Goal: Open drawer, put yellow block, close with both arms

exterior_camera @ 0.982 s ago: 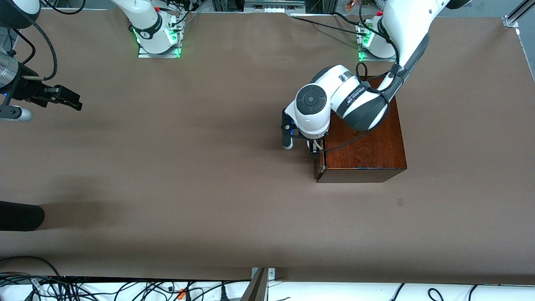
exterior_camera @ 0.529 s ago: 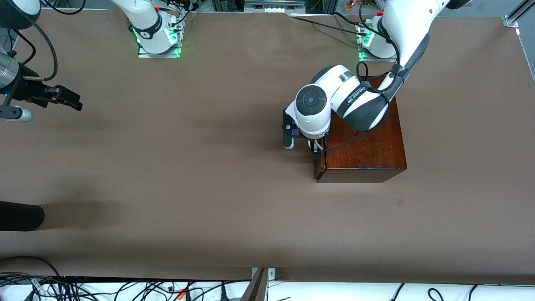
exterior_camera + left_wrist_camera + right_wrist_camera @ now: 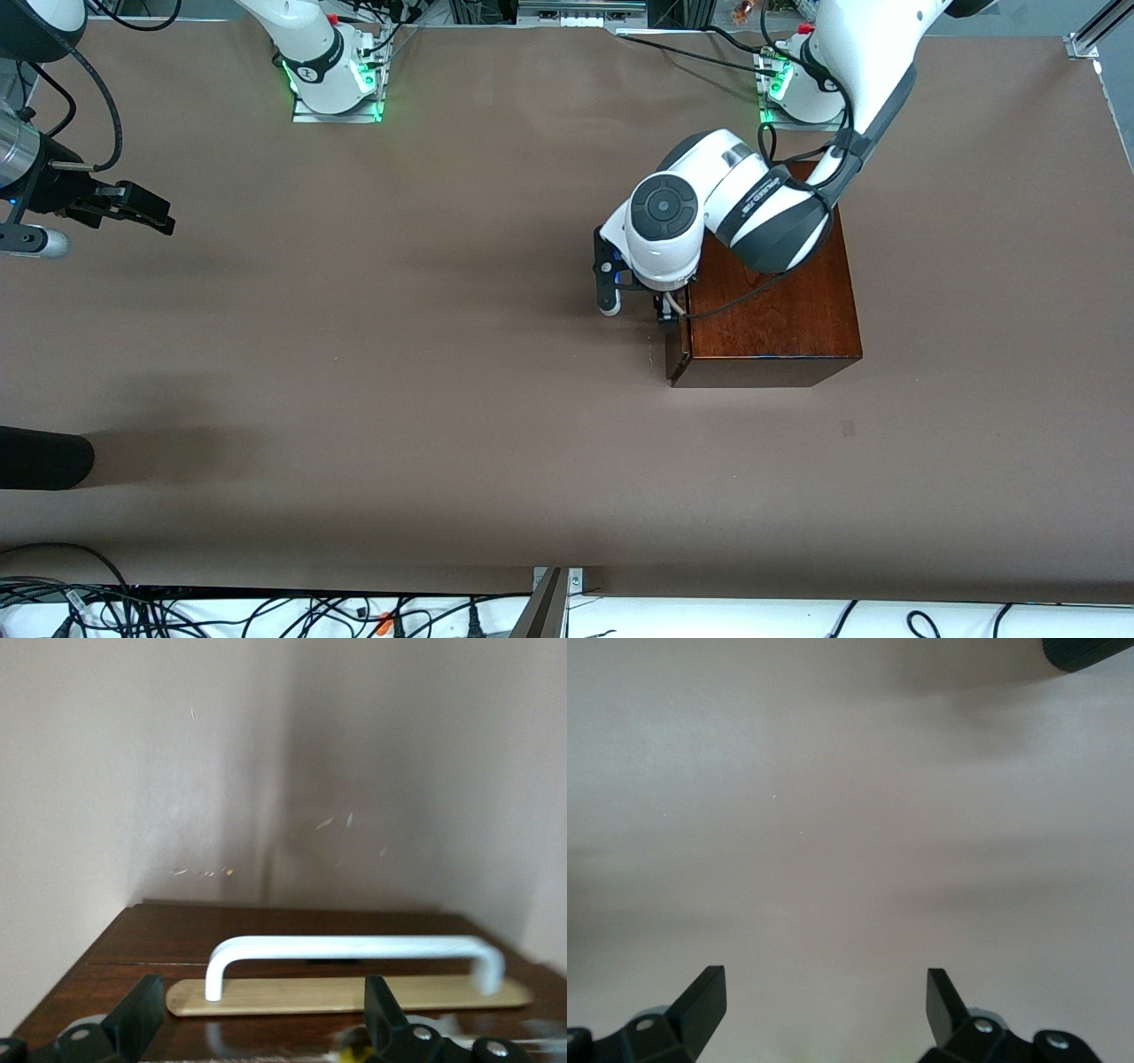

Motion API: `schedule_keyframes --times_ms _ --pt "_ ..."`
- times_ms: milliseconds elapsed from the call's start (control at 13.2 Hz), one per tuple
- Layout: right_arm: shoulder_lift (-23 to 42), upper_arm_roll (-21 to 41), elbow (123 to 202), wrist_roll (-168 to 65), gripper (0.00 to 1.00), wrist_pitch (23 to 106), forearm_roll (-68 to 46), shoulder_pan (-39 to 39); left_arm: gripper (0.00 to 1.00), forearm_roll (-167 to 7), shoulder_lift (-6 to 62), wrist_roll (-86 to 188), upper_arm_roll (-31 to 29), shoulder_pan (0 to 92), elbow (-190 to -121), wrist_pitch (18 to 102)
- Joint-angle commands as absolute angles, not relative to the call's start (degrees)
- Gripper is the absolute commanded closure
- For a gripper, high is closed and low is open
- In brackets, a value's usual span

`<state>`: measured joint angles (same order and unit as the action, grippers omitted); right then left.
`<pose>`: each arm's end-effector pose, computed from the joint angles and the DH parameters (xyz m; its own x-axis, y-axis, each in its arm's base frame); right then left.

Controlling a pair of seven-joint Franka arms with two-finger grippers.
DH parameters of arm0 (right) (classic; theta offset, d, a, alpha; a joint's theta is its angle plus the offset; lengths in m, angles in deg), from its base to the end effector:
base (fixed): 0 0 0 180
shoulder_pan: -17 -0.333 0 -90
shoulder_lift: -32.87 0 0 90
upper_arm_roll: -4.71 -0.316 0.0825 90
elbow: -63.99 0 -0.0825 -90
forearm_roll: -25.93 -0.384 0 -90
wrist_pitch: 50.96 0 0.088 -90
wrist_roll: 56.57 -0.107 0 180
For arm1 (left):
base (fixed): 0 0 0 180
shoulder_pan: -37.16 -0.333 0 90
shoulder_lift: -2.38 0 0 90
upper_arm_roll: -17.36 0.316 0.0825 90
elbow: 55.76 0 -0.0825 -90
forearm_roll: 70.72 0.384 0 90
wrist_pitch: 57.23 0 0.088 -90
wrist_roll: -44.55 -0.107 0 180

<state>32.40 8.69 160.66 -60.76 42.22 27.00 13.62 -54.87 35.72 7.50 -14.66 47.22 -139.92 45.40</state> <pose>0.5567 -0.0076 0.5697 0.9943 -0.0825 -0.0675 -0.0810 -0.9964 0.0241 0.5587 -0.3877 0.3655 0.1466 -0.9832 -0.1091 -0.9780 -0.1606 0.1330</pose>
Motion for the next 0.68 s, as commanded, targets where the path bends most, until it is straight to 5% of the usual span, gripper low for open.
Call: schedule_keyframes --times_ms 0,604 --pt "31.9 7.8 159.5 -61.0 0.00 41.8 27.1 14.5 0.00 -59.8 28.9 18.8 -14.6 47.0 -139.5 39.8" --pt "31.9 7.8 159.6 -61.1 0.00 41.8 27.1 14.5 0.00 -60.3 16.6 36.1 -9.9 39.7 -134.4 24.4"
